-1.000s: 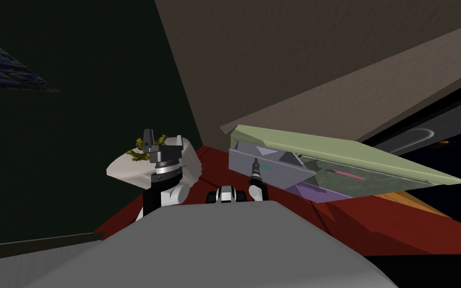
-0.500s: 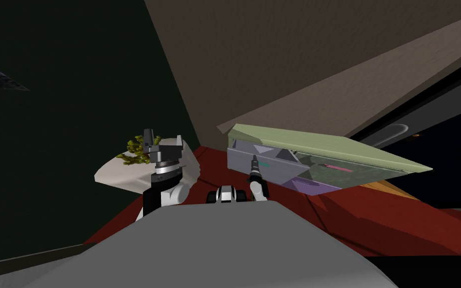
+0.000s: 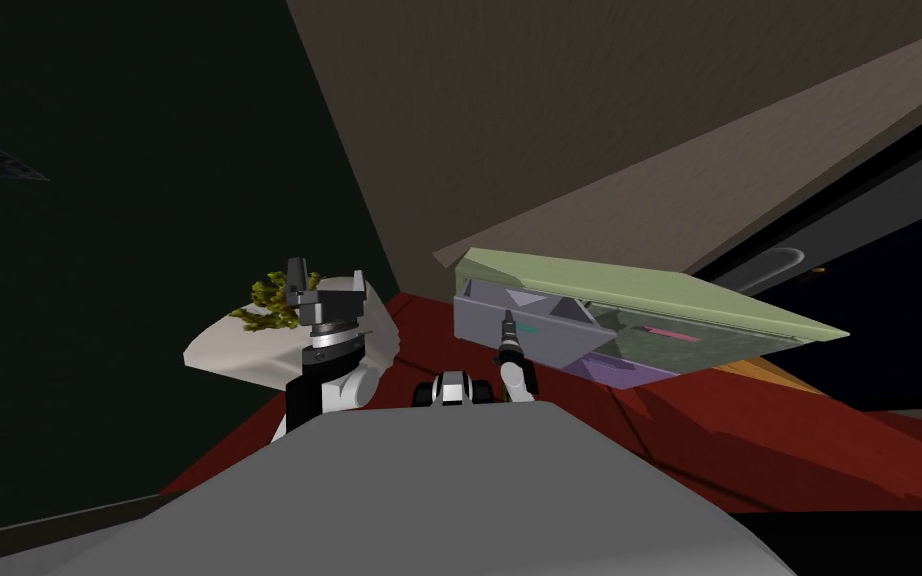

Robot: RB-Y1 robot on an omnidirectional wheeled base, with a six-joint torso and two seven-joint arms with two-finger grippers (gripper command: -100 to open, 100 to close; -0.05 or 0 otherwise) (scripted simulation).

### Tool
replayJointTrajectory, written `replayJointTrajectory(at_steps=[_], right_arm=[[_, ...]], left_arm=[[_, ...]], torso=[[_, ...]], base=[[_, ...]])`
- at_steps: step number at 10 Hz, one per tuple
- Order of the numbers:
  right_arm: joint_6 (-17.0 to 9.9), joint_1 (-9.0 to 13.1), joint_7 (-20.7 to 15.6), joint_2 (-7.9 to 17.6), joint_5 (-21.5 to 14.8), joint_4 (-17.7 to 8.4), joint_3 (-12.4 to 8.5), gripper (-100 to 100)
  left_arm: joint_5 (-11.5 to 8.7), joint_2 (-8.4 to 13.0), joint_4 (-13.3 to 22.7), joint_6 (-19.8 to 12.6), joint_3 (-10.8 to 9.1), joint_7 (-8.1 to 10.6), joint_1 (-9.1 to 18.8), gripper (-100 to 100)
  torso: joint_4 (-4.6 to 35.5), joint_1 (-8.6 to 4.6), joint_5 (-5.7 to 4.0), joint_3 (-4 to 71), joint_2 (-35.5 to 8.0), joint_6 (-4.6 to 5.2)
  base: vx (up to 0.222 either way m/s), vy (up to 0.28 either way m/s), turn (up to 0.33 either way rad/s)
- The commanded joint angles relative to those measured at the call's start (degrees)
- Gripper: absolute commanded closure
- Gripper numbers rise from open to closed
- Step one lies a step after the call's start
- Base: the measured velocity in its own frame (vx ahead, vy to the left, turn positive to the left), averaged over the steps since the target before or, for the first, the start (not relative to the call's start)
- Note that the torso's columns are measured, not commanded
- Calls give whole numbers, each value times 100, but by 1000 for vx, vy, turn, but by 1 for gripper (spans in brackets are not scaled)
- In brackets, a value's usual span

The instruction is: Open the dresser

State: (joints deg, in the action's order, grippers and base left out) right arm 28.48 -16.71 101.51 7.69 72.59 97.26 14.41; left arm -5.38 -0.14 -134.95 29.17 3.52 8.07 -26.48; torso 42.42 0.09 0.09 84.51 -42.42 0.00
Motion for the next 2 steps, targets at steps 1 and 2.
replayJointTrajectory(at_steps=[1, 2], right_arm=[[-2, -5, 1, 0, 2, -6, 1, 0], [-4, -10, 1, -1, 3, -11, 3, 0]], left_arm=[[0, 0, 0, 0, 0, 0, 0, 0], [0, 0, 0, 0, 0, 0, 0, 0]], torso=[[-4, -2, -2, 2, 4, 0], [-6, -5, -4, 4, 8, -1]], base=[[0, 0, 0], [0, 0, 0]])
